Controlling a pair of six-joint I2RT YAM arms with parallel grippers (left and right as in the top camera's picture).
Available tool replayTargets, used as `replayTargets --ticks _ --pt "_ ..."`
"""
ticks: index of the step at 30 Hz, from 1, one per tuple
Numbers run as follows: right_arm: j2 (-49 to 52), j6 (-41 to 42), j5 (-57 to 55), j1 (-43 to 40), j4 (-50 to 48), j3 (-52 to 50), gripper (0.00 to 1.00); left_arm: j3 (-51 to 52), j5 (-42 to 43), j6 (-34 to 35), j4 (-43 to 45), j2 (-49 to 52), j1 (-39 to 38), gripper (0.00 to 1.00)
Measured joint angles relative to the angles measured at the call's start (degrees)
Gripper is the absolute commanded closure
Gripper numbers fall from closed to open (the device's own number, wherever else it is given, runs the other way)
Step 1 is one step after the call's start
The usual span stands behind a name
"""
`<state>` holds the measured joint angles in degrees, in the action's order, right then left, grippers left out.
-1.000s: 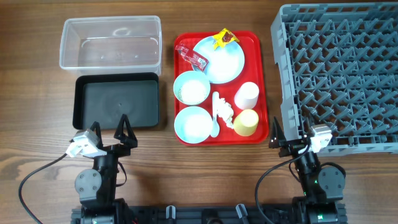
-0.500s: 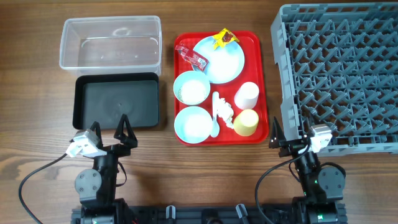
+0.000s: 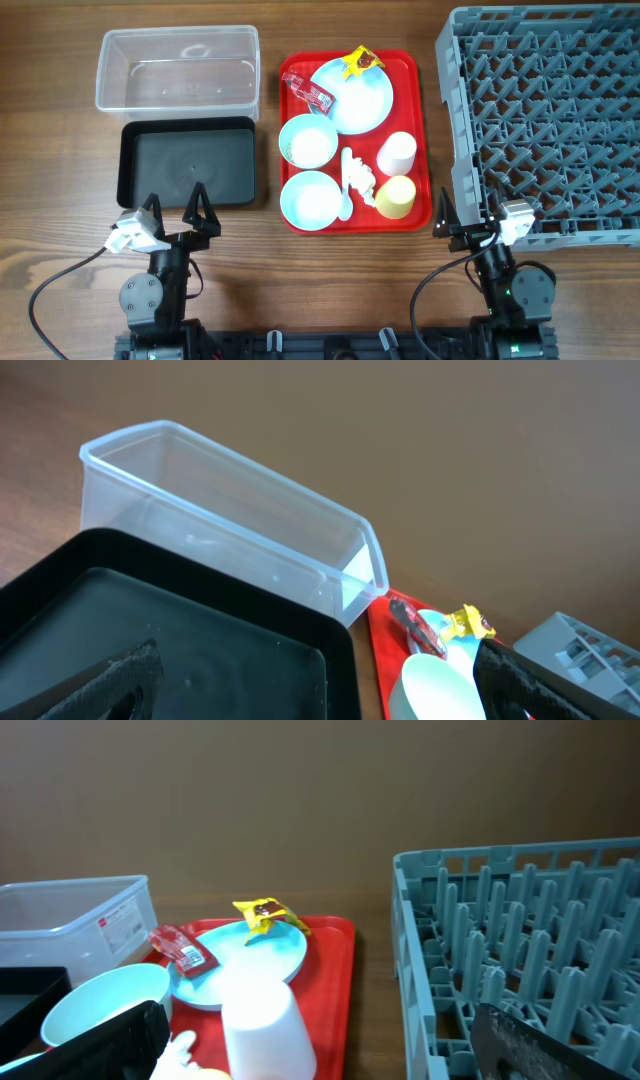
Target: Sort waste into correct bins and load items into the dishwasher rack
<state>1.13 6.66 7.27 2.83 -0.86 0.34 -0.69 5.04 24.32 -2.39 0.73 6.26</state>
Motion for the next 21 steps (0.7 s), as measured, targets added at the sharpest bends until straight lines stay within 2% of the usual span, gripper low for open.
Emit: replayTargets --ticks 5,8,10,12,15,19,21 --pt "0.1 0.0 0.4 0.0 -12.2 0.0 0.00 0.1 6.2 0.0 5.1 0.0 0.0 0.00" --pt "0.2 0.0 0.7 0.0 -12.5 1.4 0.00 -1.4 8.6 -0.2 4.8 0.4 0.0 0.00" --pt "1.0 -0.1 1.3 0.0 -11.8 5.0 0.00 -6.3 9.3 -1.7 1.9 2.4 0.0 0.00" --pt "5.4 -0.7 3.5 0.0 -10.2 13.4 0.01 -15.0 9.7 -4.1 -3.1 7.5 0.0 0.00" --pt "17.3 -1.4 7.7 0.0 -1.3 28.5 0.00 -28.7 10.0 -6.7 -12.2 18.9 0.0 0.00" --pt "40.7 -2.0 15.1 -0.1 21.3 55.8 0.00 -51.4 10.1 -7.9 -31.5 38.6 0.0 0.00" --pt "47.7 -2.0 16.9 -0.1 30.0 64.5 0.00 -59.0 10.0 -8.2 -36.9 45.3 0.0 0.00"
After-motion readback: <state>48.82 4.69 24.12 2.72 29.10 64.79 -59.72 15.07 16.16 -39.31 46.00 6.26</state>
